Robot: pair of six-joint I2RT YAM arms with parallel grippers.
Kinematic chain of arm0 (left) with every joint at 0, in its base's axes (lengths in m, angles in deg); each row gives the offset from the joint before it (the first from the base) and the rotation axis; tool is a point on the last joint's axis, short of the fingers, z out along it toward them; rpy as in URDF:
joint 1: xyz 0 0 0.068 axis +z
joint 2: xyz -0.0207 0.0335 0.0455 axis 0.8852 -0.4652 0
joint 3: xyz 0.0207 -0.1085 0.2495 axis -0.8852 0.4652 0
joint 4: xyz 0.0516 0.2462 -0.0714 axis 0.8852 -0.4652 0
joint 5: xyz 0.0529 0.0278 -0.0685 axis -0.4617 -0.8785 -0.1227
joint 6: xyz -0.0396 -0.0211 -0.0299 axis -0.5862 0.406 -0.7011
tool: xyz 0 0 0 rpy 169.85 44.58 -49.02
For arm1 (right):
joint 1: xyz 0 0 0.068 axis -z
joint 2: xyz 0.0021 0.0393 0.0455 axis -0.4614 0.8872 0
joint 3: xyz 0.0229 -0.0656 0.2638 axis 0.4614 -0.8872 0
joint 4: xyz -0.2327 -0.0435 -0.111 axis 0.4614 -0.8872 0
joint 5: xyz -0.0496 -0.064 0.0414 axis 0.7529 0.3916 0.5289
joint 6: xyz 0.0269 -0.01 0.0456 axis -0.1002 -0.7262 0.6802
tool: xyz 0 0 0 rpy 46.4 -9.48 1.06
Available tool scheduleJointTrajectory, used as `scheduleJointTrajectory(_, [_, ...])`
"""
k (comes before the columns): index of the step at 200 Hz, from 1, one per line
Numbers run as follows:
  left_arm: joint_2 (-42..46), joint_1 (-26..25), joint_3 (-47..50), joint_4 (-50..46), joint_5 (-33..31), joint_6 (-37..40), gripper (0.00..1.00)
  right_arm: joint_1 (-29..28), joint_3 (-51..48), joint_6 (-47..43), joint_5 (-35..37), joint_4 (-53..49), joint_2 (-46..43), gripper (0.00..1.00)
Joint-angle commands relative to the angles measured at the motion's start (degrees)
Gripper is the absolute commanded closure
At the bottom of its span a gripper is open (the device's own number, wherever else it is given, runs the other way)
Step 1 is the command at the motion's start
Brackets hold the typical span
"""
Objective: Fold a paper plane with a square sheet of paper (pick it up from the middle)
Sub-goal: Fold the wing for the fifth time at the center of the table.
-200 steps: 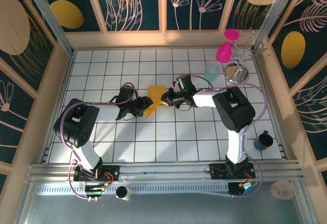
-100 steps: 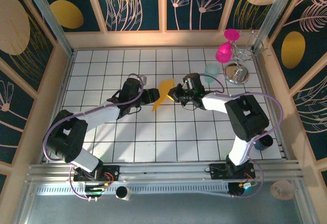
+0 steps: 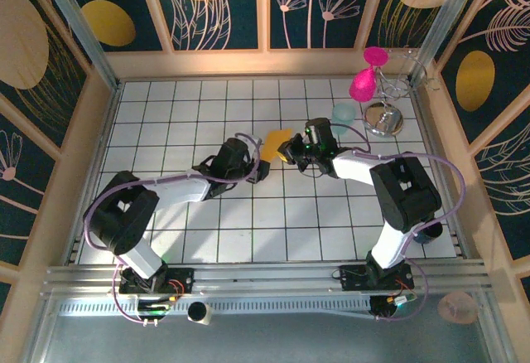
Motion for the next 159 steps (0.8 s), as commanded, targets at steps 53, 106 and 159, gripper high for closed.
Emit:
scheduleJointTrajectory(53, [-7.47, -1.94, -2.04, 7.72, -5.73, 16.57, 0.51, 1.03, -0.84, 1.86, -2.46, -0.92, -1.21, 1.00])
scheduleJointTrajectory(106, [-9.27, -1.99, -1.88, 10.37, -4.61, 18.30, 0.59, 1.38, -0.94, 2.04, -3.25, -0.74, -1.10, 1.00])
scheduleJointTrajectory(159, [-10.09, -1.96, -1.68, 11.56, -2.82, 17.90, 0.66, 1.37, -0.68, 1.91, -4.40, -0.86, 0.12, 1.00])
